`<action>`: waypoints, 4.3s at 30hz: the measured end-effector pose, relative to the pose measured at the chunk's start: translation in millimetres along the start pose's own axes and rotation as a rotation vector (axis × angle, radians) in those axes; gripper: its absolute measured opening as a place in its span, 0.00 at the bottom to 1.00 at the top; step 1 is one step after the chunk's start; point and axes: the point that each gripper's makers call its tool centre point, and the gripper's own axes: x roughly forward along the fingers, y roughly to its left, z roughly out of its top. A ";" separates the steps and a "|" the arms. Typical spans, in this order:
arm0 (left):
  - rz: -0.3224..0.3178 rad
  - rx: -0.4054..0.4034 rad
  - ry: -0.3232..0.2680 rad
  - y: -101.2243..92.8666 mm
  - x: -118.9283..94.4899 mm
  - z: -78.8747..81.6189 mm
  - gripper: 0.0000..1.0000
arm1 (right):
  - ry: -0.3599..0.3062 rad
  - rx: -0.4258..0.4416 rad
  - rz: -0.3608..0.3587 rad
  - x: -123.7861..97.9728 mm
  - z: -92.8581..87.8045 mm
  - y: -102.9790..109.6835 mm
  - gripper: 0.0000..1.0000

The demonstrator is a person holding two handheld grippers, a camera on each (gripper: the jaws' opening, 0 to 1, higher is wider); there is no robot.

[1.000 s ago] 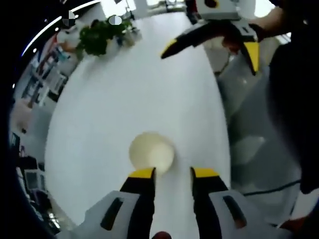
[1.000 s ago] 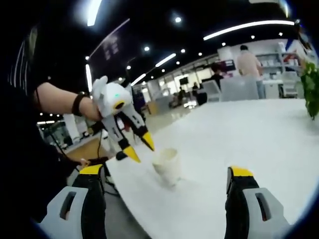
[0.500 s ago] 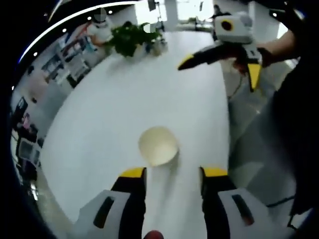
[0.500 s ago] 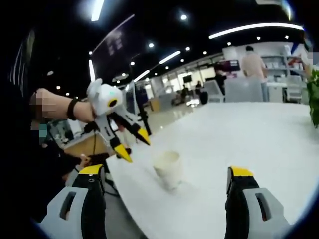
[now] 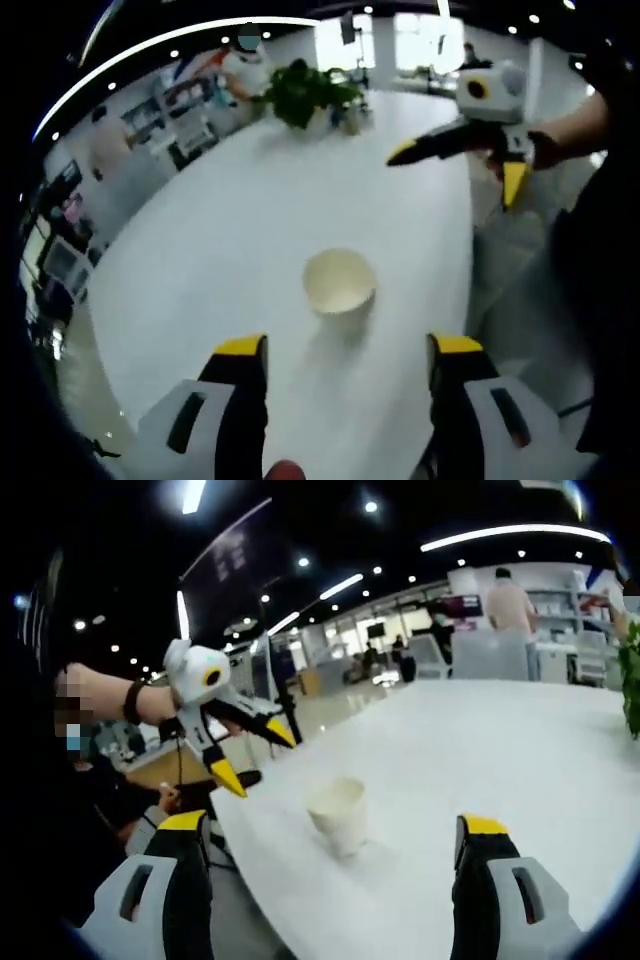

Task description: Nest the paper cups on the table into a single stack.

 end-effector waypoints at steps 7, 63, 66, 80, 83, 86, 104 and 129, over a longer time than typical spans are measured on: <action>0.032 -0.067 -0.047 3.5 -5.8 -6.7 0.79 | 0.022 -0.015 -0.008 1.5 -0.9 -5.7 1.00; 0.046 -0.216 -0.124 -9.1 54.5 -65.8 0.94 | 0.205 -0.150 0.113 70.0 -29.3 -13.9 0.93; 0.022 -0.199 -0.122 -8.7 63.2 -68.5 0.95 | 0.208 -0.144 0.111 73.8 -30.3 -16.4 0.92; -0.050 -0.190 -0.206 5.0 96.2 -58.1 0.92 | 0.253 -0.143 0.132 96.5 -36.0 -15.2 0.82; -0.084 -0.165 -0.222 5.1 100.9 -55.5 0.86 | 0.267 -0.157 0.147 100.3 -36.8 -14.5 0.78; -0.119 -0.136 -0.240 3.7 105.7 -53.1 0.77 | 0.275 -0.154 0.154 103.2 -38.3 -14.8 0.75; -0.213 -0.115 -0.307 2.1 129.8 -36.1 0.59 | 0.316 -0.199 0.188 120.9 -44.6 -8.1 0.64; -0.325 -0.003 -0.308 -0.2 139.3 -33.2 0.38 | 0.332 -0.272 0.201 133.4 -52.8 -7.0 0.47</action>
